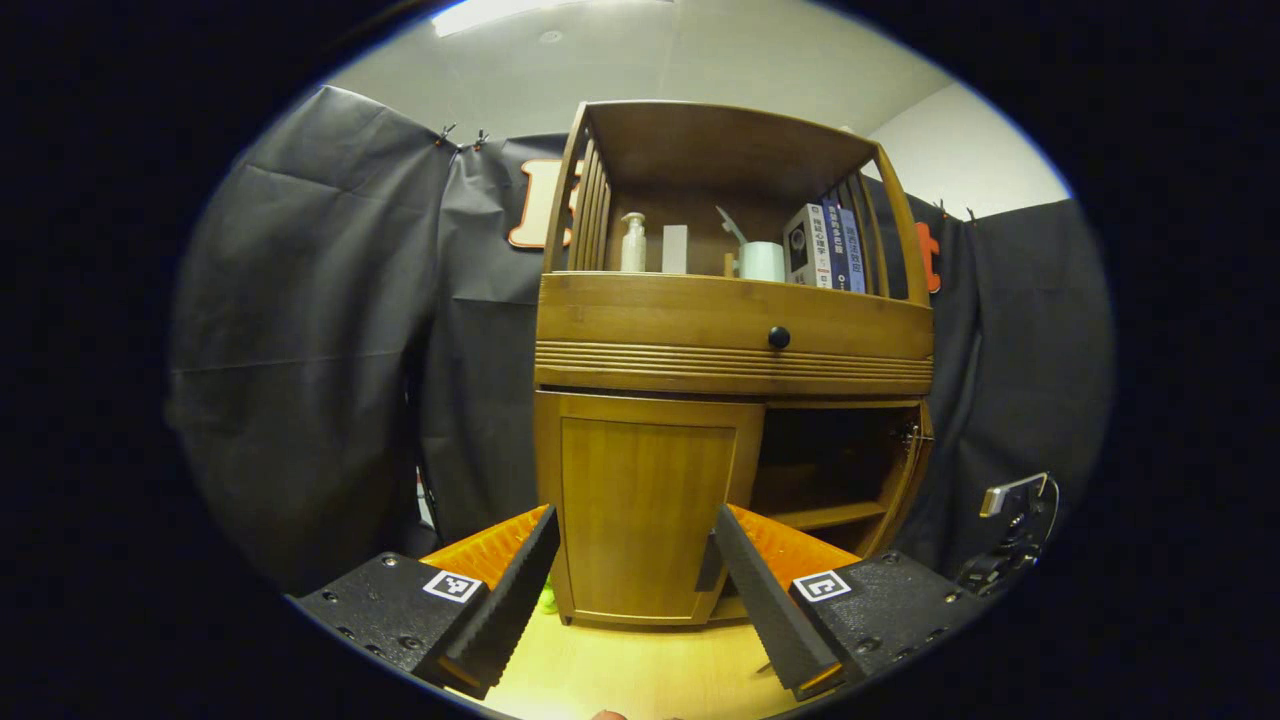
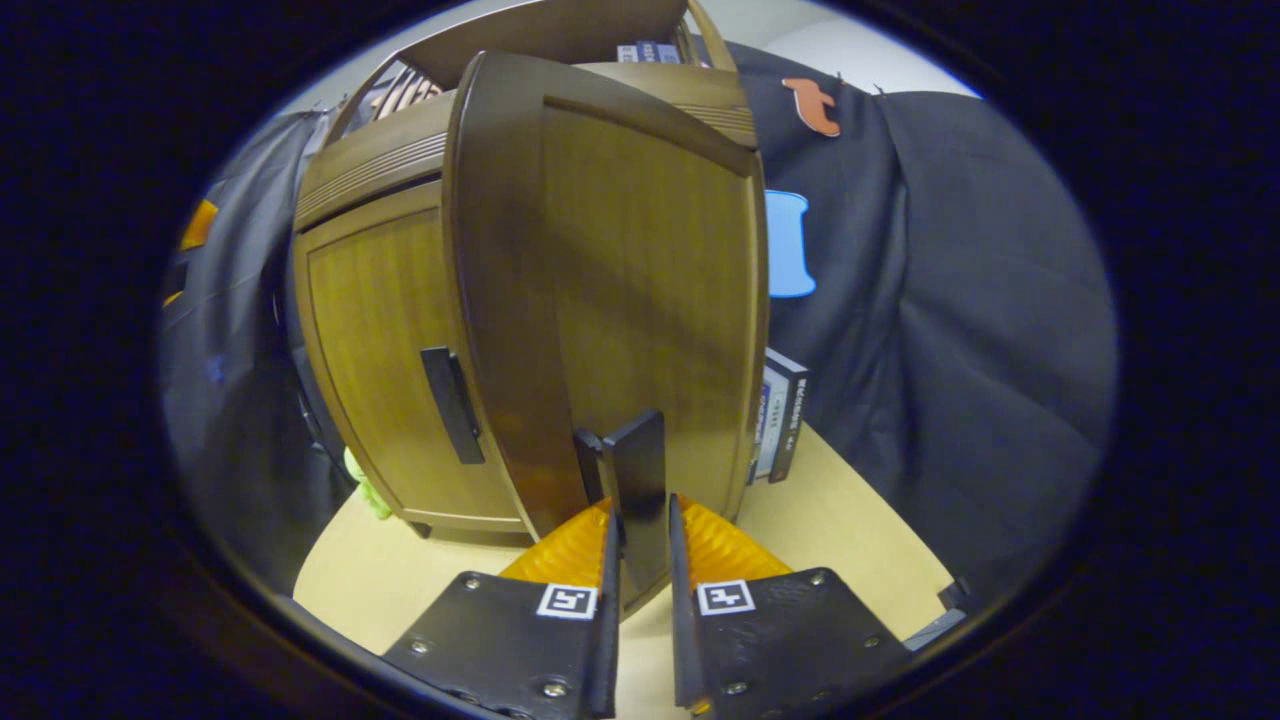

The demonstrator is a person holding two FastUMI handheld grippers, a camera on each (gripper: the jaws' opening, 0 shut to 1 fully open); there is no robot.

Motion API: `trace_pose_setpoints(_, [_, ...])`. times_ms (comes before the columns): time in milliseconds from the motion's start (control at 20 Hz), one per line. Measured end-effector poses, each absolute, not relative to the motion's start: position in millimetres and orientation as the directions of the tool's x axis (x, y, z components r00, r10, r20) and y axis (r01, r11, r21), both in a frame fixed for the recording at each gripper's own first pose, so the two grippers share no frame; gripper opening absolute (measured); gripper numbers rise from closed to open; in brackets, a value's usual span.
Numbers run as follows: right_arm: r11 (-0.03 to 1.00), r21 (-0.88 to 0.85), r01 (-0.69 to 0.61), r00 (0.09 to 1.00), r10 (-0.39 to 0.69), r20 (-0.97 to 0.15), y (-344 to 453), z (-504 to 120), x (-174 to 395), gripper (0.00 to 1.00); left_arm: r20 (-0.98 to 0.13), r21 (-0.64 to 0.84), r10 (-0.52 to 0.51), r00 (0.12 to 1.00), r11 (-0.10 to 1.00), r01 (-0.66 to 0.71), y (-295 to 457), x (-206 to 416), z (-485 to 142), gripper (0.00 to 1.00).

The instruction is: Open the right door of the double-door shoe cabinet with the right hand, and open the left door with the left hand.

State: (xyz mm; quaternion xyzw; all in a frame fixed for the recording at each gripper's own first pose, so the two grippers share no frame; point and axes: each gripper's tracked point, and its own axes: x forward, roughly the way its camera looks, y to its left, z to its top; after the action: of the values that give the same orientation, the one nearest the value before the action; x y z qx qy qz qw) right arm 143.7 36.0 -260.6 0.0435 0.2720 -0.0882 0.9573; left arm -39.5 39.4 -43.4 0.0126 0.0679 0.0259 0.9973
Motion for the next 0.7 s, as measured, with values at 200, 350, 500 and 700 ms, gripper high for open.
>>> trace_pose_setpoints(200, [0.971, 0.011, 0.240, 0.825, -0.198, -0.529, 29.5, -254.2, 147.4, 0.23, -0.152, 0.010, 0.018, 0.988, 1.000, -0.016, 26.7, -36.8, -52.0, 0.95])
trace_pose_setpoints(350, [0.963, -0.001, 0.270, 0.812, -0.229, -0.537, 26.0, -248.6, 148.4, 0.22, -0.159, -0.005, -0.009, 0.987, 1.000, 0.008, 15.8, -32.5, -55.1, 0.94])
trace_pose_setpoints(500, [0.952, -0.008, 0.305, 0.797, -0.260, -0.546, 23.2, -244.1, 150.5, 0.22, -0.166, -0.014, -0.040, 0.985, 0.999, 0.038, 2.5, -27.8, -59.7, 0.95])
trace_pose_setpoints(700, [0.940, -0.021, 0.342, 0.783, -0.297, -0.546, 23.4, -236.4, 158.4, 0.22, -0.175, -0.022, -0.081, 0.981, 0.997, 0.079, -13.0, -21.8, -64.4, 0.95])
